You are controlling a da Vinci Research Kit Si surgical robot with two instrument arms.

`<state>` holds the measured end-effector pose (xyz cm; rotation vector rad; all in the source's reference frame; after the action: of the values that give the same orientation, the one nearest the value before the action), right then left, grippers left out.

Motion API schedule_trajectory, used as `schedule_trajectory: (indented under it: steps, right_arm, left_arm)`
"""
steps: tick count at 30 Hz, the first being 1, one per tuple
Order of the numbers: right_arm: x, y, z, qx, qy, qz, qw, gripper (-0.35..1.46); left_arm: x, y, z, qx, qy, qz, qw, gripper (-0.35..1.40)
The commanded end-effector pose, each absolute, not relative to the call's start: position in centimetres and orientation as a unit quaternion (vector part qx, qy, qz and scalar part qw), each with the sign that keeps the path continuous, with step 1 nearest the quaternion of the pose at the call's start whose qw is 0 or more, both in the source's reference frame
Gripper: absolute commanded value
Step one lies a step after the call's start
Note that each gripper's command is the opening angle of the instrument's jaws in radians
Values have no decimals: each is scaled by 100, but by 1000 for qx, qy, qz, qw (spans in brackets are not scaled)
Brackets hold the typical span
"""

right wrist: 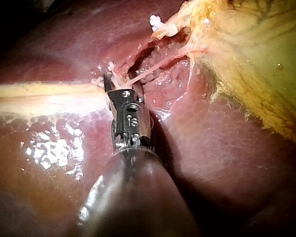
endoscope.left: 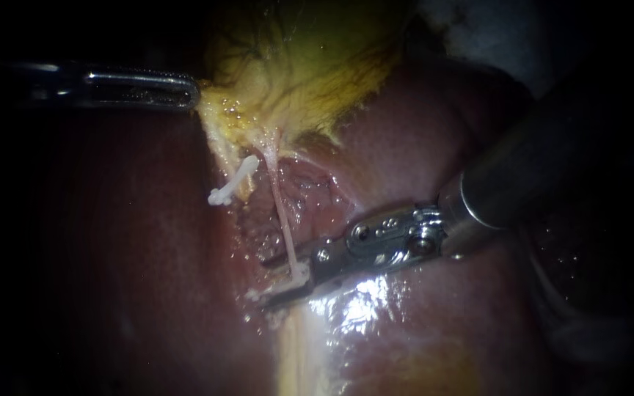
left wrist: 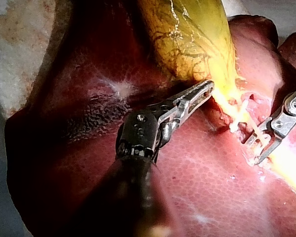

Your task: Clipping first clip right tube

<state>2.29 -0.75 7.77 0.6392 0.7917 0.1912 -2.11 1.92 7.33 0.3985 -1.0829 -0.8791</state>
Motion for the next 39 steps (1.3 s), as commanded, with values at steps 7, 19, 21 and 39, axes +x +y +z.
schedule_trajectory:
  steps: [7,19,21,39]
  right_arm:
    - [227,-73,777,306,378,92,869,37]
    - [222,-51,777,288,408,121,858,60]
    - [220,-46,775,286,408,124,858,60]
    - [208,-28,766,374,500,175,761,60]
  left_arm:
    - [-212,192,733,182,-495,-402,748,-35]
    - [-211,192,733,182,-495,-402,748,-35]
    - [-211,192,733,182,-495,-402,748,-35]
    - [-211,192,732,182,-495,-402,748,-35]
